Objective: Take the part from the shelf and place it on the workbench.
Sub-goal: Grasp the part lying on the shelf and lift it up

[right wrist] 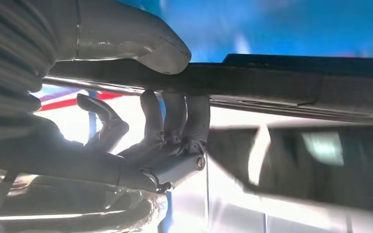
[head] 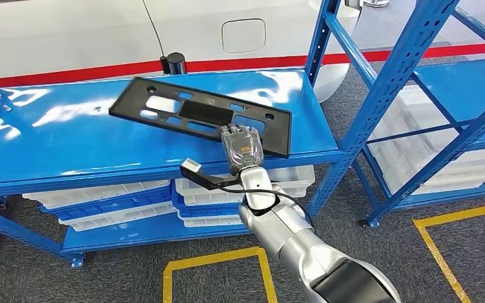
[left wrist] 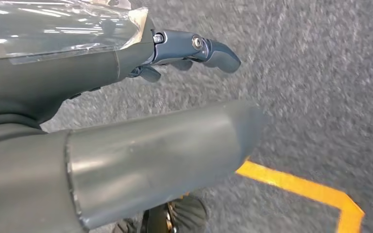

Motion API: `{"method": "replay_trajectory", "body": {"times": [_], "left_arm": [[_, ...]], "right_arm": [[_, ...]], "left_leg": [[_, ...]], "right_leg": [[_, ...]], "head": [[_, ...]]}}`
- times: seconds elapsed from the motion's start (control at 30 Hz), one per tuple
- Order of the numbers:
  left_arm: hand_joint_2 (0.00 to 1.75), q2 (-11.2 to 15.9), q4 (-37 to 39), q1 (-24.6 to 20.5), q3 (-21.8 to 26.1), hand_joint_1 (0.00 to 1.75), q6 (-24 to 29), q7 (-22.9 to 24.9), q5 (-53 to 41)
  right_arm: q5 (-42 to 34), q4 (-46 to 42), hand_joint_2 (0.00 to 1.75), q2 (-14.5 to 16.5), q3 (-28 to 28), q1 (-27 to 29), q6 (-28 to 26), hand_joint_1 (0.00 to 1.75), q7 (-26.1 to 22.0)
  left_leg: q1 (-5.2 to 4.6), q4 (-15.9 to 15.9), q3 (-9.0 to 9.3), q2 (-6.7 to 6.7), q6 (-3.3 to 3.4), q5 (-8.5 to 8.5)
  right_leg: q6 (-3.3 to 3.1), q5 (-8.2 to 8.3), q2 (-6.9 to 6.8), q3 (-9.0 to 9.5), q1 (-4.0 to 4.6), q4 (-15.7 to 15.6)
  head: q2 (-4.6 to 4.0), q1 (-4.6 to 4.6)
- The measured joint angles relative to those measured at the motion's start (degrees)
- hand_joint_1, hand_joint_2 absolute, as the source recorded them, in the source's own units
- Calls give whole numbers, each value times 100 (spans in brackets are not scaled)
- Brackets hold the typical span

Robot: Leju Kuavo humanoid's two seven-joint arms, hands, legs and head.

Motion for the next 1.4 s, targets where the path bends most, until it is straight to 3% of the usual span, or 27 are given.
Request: {"method": "replay_trajectory", "body": {"times": [0.1, 0.2, 0.23, 0.33, 0.47, 0.6, 0.83, 0.9, 0.97, 1.03, 1.13, 1.4], "left_arm": [[0, -26, -2, 0, 104, 0, -83, -257, 80], [131, -45, -2, 0, 201, 0, -106, -478, 117], [131, -49, -2, -2, 237, 0, -116, -546, 126], [0, -56, -2, -25, 322, 0, -125, -604, 39], [0, -72, -2, -71, 340, 0, -88, -482, -140], [175, -85, -2, -127, 344, 0, -79, -482, -194], [175, -98, -37, -164, 371, 0, 478, -990, -301], [87, -102, -46, -170, 394, 0, 467, -1143, -254], [87, -95, -59, -188, 448, 0, 390, -1334, -153], [175, -64, -76, -214, 524, 0, 147, -1432, -21], [175, 6, -87, -241, 611, 0, -271, -1450, 179], [175, 48, -90, -268, 810, 0, -231, -1348, 320]], "right_arm": [[2, -328, 175, 21, -49, 4, -663, 175, -180], [2, -776, 175, 27, -105, 34, -789, 175, -368], [2, -977, 175, 22, -107, 61, -803, 175, -430], [2, -1712, 175, 10, -63, 147, -803, 175, -539], [2, -2754, 175, 7, -30, 201, -659, 175, -732], [3, -3368, 175, 20, -33, 228, -644, 175, -944], [-5, -4081, 175, 205, -98, 290, -768, 175, -1524], [-22, -4206, 175, 231, -116, 308, -801, 175, -1591], [-83, -4364, 175, 248, -131, 346, -843, 175, -1715], [-176, -4553, 175, 260, -136, 400, -859, 175, -1821], [-286, -4867, 175, 262, -138, 520, -861, 175, -1911], [-443, -5374, 175, 258, -139, 766, -863, 175, -2108]], "left_leg": [[0, 0, -1, 0, 0, 0], [1, 0, -1, -2, 0, 0], [1, 0, -2, -2, 0, 0], [2, 0, -2, 1, 0, 0], [2, 0, -1, 0, 0, 0], [2, 0, 0, 1, 0, 0], [2, 0, 0, -1, 0, 0], [2, 0, 0, 0, 0, 0], [2, 0, 0, 1, 0, 0], [2, 0, 1, 0, 0, 0], [2, 0, 1, 0, 0, 0], [2, 0, 1, 1, 0, 0]], "right_leg": [[0, 0, 0, -2, 0, 0], [0, 0, -1, -3, 0, 0], [0, 0, -1, -4, 0, 0], [0, 0, 0, -6, 0, 0], [0, 0, 0, -5, 0, 0], [0, 0, 0, -3, 0, 0], [-1, 0, 0, -4, 0, 0], [-1, 0, 0, -4, 0, 0], [-1, 0, 0, -4, 0, 0], [-1, 0, 0, -4, 0, 0], [-1, 0, 0, -4, 0, 0], [-1, -1, 1, -4, 0, 0]], "head": [[0, -1], [0, -1], [0, -1], [1, -1], [0, -2], [0, 0], [0, -1], [0, 0], [0, 0], [0, -1], [1, 0], [0, 0]]}}
